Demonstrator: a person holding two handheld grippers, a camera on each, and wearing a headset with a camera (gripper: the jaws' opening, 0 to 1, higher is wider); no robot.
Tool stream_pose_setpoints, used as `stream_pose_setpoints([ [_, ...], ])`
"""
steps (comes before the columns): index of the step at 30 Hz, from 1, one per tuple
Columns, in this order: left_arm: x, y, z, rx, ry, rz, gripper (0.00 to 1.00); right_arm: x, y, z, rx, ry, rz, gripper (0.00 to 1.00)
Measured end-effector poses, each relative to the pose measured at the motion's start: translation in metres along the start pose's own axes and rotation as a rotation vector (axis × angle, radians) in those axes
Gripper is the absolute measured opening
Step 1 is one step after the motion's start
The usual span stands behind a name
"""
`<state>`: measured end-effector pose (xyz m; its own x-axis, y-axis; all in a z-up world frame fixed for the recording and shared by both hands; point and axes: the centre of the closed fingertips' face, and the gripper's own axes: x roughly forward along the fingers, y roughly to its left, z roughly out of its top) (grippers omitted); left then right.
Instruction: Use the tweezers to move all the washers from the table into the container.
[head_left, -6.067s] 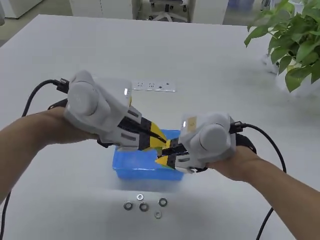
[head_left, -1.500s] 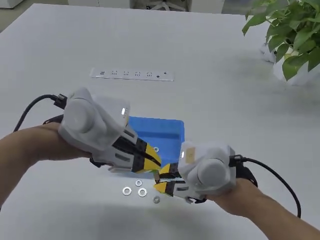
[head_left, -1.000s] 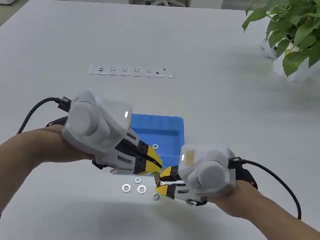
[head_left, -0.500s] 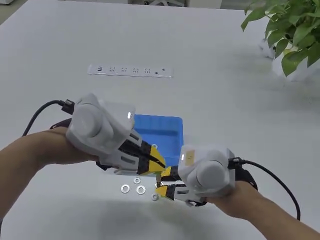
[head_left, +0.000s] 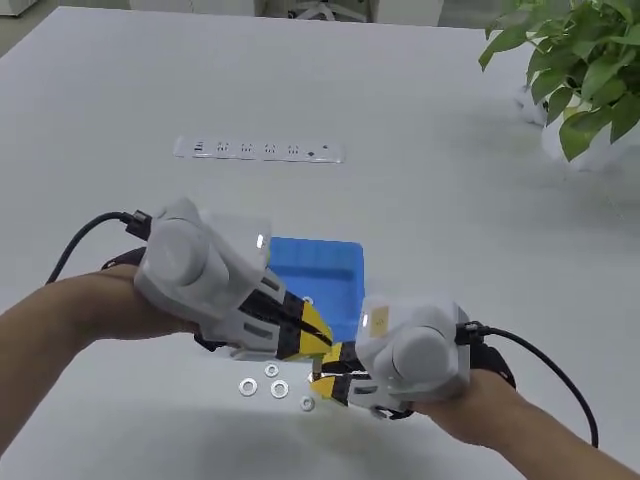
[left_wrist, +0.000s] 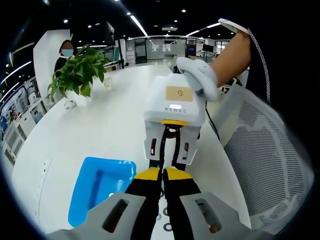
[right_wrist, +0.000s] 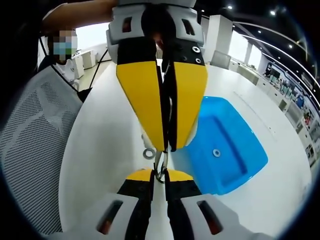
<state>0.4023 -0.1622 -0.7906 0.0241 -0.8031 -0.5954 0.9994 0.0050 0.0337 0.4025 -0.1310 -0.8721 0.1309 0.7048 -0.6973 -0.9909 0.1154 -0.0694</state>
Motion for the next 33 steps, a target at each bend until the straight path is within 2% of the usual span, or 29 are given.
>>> stream_pose_setpoints([
  [10, -0.001, -0.002, 0.001, 0.008, 0.008, -0.001, 0.05, -0.002, 0.001, 0.0, -0.002, 0.006, 0.0, 0.1],
  [33, -0.024, 0.0, 0.026, 0.055, 0.007, 0.02, 0.05, -0.023, -0.005, 0.026, -0.048, -0.01, -0.028, 0.1],
])
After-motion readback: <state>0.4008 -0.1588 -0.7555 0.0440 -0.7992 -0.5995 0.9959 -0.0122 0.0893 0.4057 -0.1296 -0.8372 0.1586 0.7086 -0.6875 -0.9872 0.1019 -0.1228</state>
